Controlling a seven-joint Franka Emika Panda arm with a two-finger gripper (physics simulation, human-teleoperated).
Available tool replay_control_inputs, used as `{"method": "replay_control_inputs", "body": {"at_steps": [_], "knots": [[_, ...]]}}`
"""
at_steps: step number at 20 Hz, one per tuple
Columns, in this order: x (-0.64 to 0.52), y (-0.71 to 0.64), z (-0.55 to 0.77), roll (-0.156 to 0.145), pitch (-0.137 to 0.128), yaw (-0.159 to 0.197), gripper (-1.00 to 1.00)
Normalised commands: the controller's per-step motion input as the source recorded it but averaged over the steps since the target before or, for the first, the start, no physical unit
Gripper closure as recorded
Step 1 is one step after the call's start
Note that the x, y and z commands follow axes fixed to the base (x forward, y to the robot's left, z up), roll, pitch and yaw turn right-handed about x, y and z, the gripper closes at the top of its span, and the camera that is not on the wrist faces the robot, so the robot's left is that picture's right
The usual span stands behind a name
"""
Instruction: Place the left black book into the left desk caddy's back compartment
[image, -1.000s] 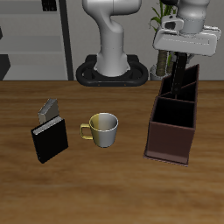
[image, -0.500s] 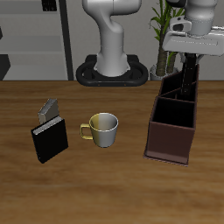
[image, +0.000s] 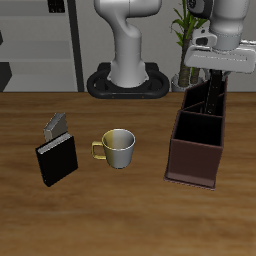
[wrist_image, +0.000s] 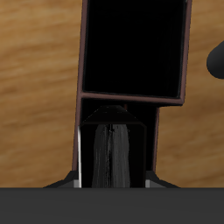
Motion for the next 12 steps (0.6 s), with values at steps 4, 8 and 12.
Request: {"method": "replay_control_inputs", "body": {"at_steps": [4, 8, 12], "knots": [[0.06, 0.09, -0.17, 0.012, 0.017, -0.003, 1.00], [-0.02, 0.10, -0.16, 0.012, -0.004, -0.007, 1.00], [-0.03, 0.12, -0.26, 0.039, 0.010, -0.006, 1.00]]}}
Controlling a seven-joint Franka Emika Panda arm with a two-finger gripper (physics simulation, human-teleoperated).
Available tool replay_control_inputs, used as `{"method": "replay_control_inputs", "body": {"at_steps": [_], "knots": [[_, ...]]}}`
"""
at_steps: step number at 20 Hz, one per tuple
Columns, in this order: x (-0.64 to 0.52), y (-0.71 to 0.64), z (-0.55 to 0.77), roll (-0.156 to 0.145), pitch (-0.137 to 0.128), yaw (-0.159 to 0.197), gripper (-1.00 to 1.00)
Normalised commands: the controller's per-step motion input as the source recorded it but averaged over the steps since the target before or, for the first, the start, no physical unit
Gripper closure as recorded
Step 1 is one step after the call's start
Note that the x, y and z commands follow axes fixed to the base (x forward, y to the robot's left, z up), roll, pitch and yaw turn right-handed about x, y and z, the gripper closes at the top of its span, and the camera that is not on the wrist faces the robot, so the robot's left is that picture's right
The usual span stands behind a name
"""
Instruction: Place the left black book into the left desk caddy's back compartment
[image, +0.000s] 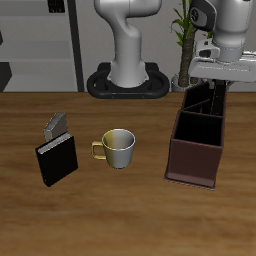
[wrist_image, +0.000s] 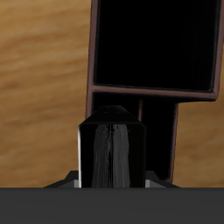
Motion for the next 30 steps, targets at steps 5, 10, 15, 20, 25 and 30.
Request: {"method": "replay_control_inputs", "body": {"at_steps": [5, 10, 15, 20, 25, 30], "knots": [[0.17, -0.12, -0.29, -0.015, 0.029, -0.026, 1.00], [0.14, -0.07, -0.36, -0.010, 0.041, -0.018, 1.00], [0.10, -0.03, -0.36, -0.009, 0.049, -0.021, 1.00], [0.06, 0.00, -0.44, 0.027, 0.069, -0.015, 1.00], [0.04, -0.02, -0.04, 0.029, 0.013, 0.002, -1.00], [-0.01, -0.06, 0.02, -0.013, 0.006, 0.009, -1.00]]}}
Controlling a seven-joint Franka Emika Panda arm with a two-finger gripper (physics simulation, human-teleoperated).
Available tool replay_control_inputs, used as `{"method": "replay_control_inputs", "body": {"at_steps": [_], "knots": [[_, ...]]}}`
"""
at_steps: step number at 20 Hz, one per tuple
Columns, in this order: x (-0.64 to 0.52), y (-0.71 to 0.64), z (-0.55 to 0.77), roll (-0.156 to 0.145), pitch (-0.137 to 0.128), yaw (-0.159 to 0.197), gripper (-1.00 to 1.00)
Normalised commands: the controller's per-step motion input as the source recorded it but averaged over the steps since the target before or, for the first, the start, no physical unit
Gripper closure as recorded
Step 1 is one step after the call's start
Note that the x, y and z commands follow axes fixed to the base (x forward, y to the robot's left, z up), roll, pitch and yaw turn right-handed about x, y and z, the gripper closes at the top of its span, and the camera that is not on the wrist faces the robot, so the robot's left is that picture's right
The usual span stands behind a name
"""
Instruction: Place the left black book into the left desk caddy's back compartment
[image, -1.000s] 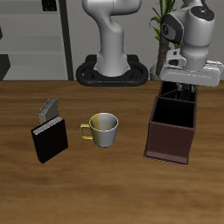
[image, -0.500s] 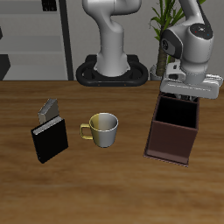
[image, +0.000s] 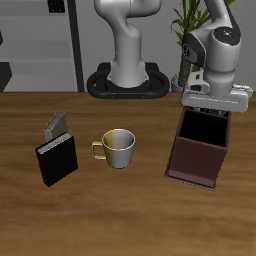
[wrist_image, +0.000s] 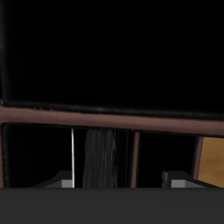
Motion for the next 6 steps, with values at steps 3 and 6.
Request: {"method": "replay_control_inputs", "body": {"at_steps": [3, 6], "knots": [[-0.02, -0.05, 0.07, 0.004, -0.002, 0.002, -1.00], [-0.02, -0.06, 0.10, 0.005, -0.017, 0.044, -1.00]]}}
